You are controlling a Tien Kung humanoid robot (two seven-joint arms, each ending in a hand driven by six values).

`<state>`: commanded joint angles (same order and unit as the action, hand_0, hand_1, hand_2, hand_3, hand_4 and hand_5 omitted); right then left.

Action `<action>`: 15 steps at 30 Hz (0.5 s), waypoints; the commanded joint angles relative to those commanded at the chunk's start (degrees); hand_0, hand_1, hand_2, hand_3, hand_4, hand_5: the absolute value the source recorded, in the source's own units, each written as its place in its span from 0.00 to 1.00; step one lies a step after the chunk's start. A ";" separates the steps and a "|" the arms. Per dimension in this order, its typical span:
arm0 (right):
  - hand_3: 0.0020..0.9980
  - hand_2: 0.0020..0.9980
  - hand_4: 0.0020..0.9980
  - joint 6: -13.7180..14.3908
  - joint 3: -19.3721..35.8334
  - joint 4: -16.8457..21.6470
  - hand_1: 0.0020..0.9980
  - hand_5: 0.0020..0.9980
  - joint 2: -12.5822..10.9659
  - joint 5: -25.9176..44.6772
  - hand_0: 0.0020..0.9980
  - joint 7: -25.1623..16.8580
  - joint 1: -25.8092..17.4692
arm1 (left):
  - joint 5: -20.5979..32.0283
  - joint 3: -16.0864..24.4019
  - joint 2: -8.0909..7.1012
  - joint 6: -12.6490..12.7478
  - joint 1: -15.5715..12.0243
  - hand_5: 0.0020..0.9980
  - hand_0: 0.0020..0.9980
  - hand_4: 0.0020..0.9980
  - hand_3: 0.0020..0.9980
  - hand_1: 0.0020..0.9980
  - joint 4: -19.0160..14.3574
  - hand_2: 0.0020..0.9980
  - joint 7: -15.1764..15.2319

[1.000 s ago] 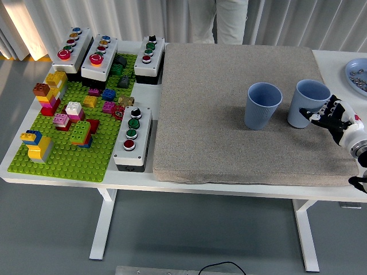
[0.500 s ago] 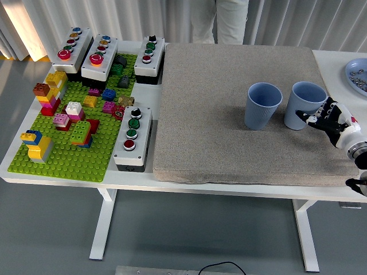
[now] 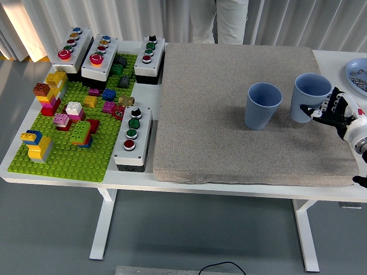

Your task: Pick cup pour cup place

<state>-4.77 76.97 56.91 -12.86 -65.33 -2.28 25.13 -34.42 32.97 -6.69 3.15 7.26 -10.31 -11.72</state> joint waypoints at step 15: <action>0.69 0.61 0.75 4.26 -1.20 6.46 0.71 0.09 -1.25 -13.47 0.81 -0.63 0.24 | 0.89 -0.74 -0.10 0.04 -0.03 0.95 0.74 0.52 0.66 0.77 0.00 0.83 0.12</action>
<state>-0.51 75.77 63.37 -14.11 -78.80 -2.91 25.37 -33.52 32.23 -6.79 3.19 7.23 -10.31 -11.60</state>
